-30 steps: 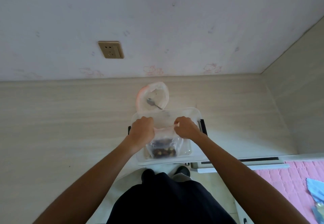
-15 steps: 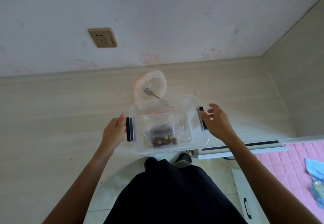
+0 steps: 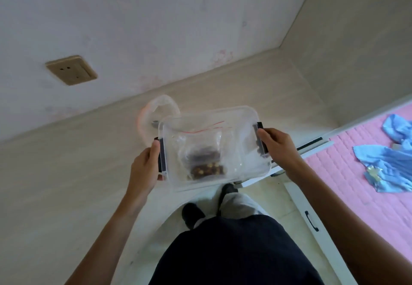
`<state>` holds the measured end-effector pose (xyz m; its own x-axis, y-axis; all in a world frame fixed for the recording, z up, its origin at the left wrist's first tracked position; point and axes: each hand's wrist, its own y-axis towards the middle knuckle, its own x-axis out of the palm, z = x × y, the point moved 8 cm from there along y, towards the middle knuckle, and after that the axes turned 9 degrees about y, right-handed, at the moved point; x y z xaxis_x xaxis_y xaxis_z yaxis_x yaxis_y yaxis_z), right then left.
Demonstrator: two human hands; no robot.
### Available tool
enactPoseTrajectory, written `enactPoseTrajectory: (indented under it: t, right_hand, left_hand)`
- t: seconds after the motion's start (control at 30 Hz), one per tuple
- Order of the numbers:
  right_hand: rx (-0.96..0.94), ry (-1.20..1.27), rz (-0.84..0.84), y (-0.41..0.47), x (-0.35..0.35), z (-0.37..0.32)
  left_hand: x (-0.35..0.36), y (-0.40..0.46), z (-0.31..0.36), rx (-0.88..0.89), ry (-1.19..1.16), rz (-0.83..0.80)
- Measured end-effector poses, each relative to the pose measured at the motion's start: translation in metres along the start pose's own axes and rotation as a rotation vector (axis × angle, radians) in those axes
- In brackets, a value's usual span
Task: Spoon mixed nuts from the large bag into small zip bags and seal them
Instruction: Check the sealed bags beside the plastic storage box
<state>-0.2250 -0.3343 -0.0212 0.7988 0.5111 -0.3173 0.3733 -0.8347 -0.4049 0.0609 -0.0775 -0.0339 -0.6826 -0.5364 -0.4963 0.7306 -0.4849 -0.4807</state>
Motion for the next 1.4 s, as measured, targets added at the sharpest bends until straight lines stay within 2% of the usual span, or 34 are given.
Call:
enactPoseTrajectory:
  t: [0.2, 0.33, 0.6, 0.83, 1.07, 1.4]
  right_hand:
    - [-0.015, 0.214, 0.242, -0.054, -0.105, 0.028]
    - [-0.003, 0.313, 0.392, -0.089, -0.178, 0.062]
    - [0.028, 0.478, 0.694, -0.149, -0.329, 0.150]
    - [0.120, 0.599, 1.036, -0.248, -0.427, 0.233]
    - [0.209, 0.798, 1.471, -0.366, -0.442, 0.287]
    - [0.369, 0.994, 2.021, -0.463, -0.377, 0.303]
  left_hand:
    - [0.083, 0.003, 0.083, 0.155, -0.001, -0.265]
    - [0.159, -0.017, 0.136, 0.267, 0.102, -0.457]
    - [0.348, -0.083, 0.225, 0.420, 0.254, -0.677]
    - [0.522, -0.180, 0.276, 0.529, 0.424, -0.955]
    - [0.669, -0.302, 0.298, 0.724, 0.666, -1.226]
    - [0.797, -0.480, 0.271, 1.017, 0.955, -1.646]
